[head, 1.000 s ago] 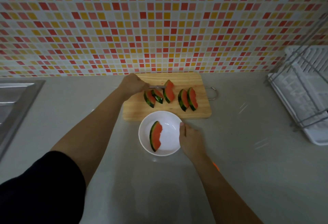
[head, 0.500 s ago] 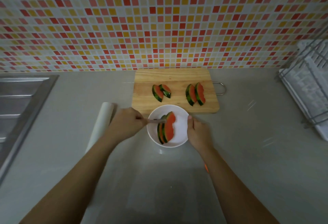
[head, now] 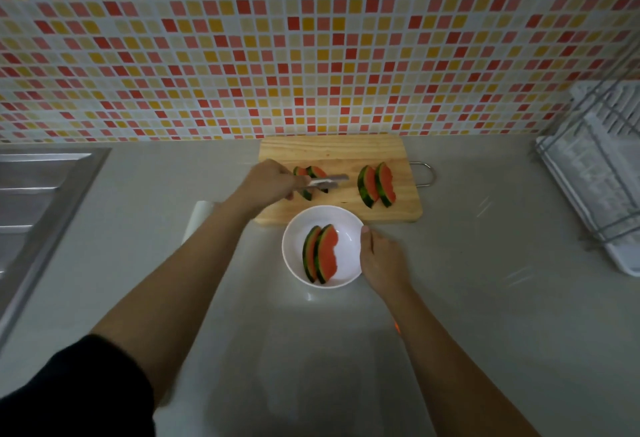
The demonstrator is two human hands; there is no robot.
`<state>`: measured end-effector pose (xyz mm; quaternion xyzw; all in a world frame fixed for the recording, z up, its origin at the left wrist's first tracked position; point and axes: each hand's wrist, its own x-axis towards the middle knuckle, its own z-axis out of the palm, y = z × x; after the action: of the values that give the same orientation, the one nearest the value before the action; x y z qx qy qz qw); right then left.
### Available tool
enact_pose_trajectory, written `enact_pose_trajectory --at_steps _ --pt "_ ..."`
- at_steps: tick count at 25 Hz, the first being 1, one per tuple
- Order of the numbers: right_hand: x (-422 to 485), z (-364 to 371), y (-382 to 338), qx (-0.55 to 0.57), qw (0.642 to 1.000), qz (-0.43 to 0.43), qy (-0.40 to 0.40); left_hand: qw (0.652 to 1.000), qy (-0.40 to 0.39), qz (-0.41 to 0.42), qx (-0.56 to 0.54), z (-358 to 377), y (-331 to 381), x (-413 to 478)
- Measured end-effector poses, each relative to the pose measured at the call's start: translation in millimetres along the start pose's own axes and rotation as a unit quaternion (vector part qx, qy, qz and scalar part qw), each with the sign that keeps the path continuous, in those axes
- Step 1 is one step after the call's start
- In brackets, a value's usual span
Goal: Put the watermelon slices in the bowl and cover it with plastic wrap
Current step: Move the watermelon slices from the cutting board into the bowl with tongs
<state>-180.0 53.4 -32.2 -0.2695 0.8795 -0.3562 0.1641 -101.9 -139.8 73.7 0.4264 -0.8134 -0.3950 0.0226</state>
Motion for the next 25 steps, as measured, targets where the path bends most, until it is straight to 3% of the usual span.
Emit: enact_pose_trajectory --at_steps 6,13,17,20,25 --pt "0 -1 -1 0.016 1.0 -0.003 -0.006 0.998 -0.049 -0.024 -0.019 54 13 42" --pt "-1 -3 -1 0.002 1.0 -0.021 -0.005 0.998 -0.026 -0.005 0.055 72 18 53" --pt "0 -2 -1 0.003 1.0 -0.024 -0.007 1.0 0.007 -0.008 0.011 63 15 50" --pt "2 -1 0 -0.008 1.0 -0.027 0.002 0.998 0.045 -0.015 0.036 43 9 44" --pt "2 1 2 0.001 1.0 -0.014 0.0 0.994 0.084 -0.03 -0.066 -9 -16 4"
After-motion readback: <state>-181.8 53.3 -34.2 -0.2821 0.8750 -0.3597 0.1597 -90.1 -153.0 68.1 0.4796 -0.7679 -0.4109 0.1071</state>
